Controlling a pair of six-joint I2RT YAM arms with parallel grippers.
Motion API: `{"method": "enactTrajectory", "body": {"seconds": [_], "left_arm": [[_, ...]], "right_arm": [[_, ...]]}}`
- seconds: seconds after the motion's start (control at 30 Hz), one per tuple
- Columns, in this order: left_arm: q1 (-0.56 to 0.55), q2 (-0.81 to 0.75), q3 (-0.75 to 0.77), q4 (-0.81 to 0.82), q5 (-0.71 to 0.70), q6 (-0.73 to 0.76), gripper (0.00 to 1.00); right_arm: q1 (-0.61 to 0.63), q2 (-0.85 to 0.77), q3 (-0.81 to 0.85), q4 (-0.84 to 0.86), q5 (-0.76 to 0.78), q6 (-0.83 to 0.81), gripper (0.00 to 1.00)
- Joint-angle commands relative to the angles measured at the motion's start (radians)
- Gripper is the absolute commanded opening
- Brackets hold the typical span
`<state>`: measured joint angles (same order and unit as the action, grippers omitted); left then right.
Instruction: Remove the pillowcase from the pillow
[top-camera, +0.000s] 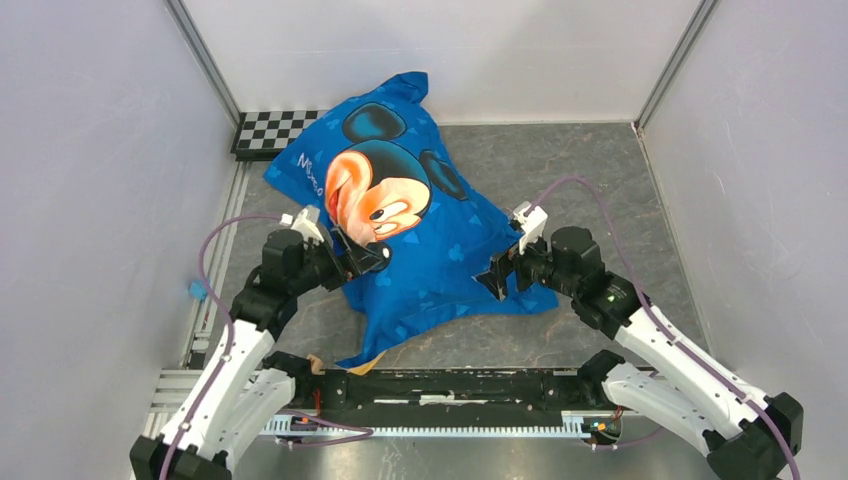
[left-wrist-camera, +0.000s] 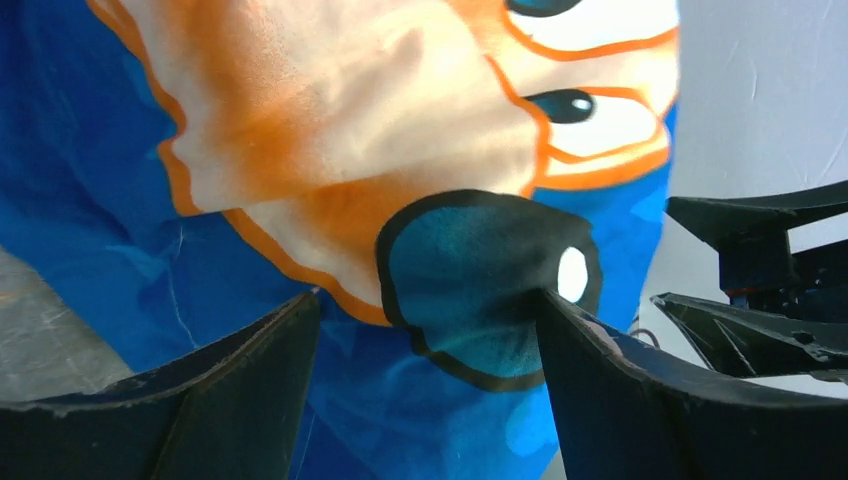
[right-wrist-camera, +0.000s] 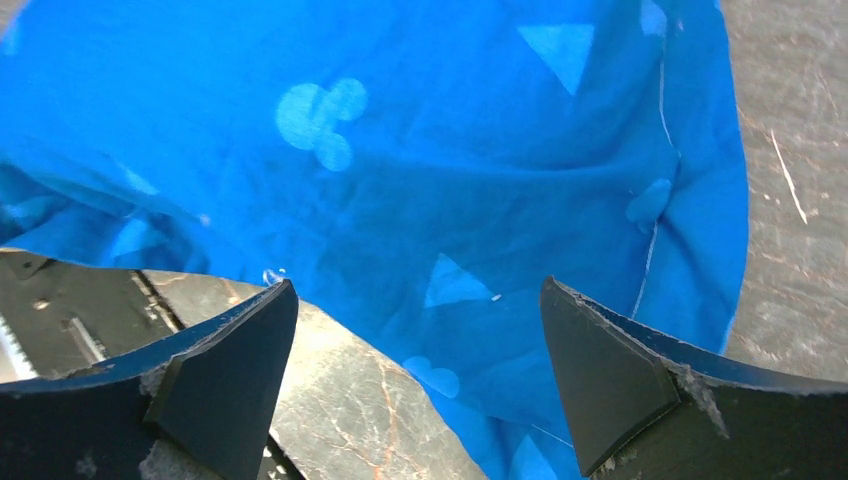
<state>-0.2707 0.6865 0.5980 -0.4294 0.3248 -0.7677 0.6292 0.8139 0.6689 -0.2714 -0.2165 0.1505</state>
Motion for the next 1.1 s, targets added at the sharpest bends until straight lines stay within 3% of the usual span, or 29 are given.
{"method": "enactTrajectory", "body": {"seconds": [0.0,0.07,0.23,0.27,0.47,0.6,0.77,0.97,1.07], "left_arm": [[-0.021,0.101,-0.039,0.172,0.138,-0.090,0.80],[-0.040,0.119,-0.039,0.223,0.132,-0.109,0.63],[-0.051,0.130,0.047,0.226,0.081,-0.079,0.06],[-0.051,0.139,0.075,0.217,0.077,-0.070,0.03],[-0.053,0.204,0.278,0.074,0.032,0.017,0.02],[-0.054,0.214,0.365,0.041,0.001,0.038,0.02],[-0.106,0.335,0.529,0.055,0.036,0.030,0.02],[-0.356,0.614,0.824,0.185,-0.007,0.026,0.02],[-0.428,0.806,0.993,0.235,-0.015,0.040,0.02]], "right_arm": [[0.005,0.029,-0.028,0.015,0.097,-0.024,0.98],[0.006,0.039,-0.021,0.023,0.150,-0.020,0.98],[0.005,0.048,0.052,0.042,0.234,-0.022,0.98],[0.004,0.058,0.081,0.037,0.251,-0.026,0.98],[0.002,0.160,0.228,-0.008,0.481,-0.022,0.90],[-0.009,0.257,0.236,0.016,0.524,-0.012,0.82],[-0.018,0.364,0.168,0.102,0.341,0.009,0.69],[-0.039,0.425,0.069,0.251,0.049,0.071,0.62],[-0.105,0.410,0.009,0.306,-0.068,0.119,0.56]]}}
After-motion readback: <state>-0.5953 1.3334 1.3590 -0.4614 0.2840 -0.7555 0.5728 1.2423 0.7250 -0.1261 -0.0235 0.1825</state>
